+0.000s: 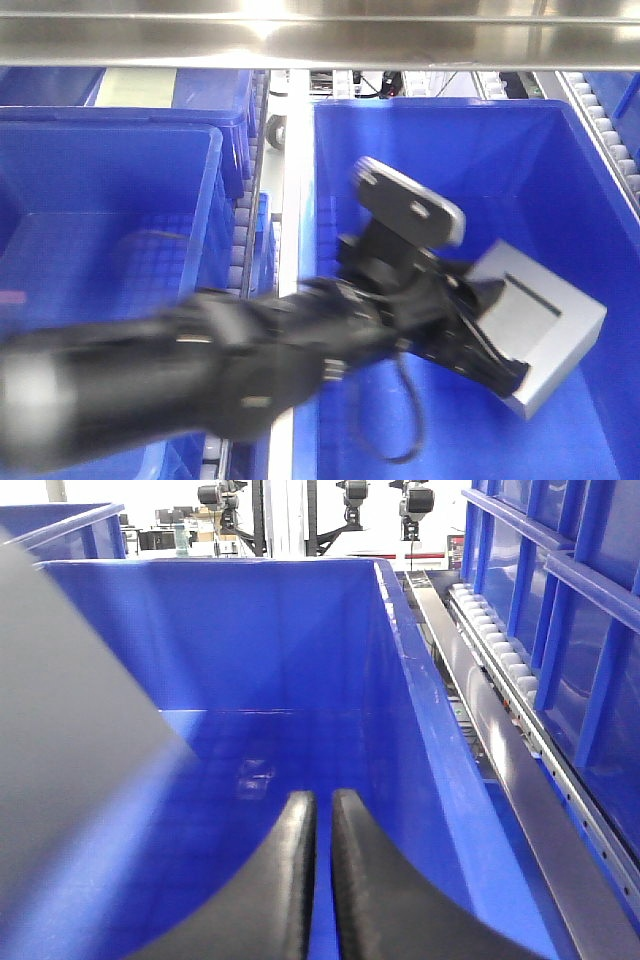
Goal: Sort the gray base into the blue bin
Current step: 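Lower the left gripper with the gray block into the blue bin, then open the left gripper to release the block in the bin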
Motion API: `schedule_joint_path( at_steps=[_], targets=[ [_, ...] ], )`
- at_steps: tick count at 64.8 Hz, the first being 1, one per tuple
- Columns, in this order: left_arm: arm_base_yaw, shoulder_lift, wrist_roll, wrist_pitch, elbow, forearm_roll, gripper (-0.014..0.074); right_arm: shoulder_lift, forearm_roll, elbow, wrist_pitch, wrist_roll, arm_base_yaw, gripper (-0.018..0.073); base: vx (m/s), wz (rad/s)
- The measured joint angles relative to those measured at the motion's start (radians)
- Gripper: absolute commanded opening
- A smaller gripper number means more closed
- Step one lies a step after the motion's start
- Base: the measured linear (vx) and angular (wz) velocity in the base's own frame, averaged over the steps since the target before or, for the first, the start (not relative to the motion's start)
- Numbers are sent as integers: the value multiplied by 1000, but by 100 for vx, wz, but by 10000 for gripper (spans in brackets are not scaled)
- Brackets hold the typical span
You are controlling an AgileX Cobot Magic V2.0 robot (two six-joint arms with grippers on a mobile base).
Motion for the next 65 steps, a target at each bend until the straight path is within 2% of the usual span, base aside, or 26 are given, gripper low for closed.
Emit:
schedule_joint_path(
  at_steps=[12, 25, 49, 65],
  targets=[
    [-5, 141, -21, -65, -9, -5, 5, 0, 0, 0, 0, 0, 0, -4, 0, 0],
    [-5, 205, -26, -66, -9, -6, 14, 0, 0, 0, 0, 0, 0, -4, 0, 0],
    [-5, 217, -26, -62, -11, -6, 176, 0, 0, 0, 0, 0, 0, -4, 0, 0],
    [-5, 217, -26, -29, -11, -6, 220, 0, 0, 0, 0, 0, 0, -4, 0, 0]
  ],
)
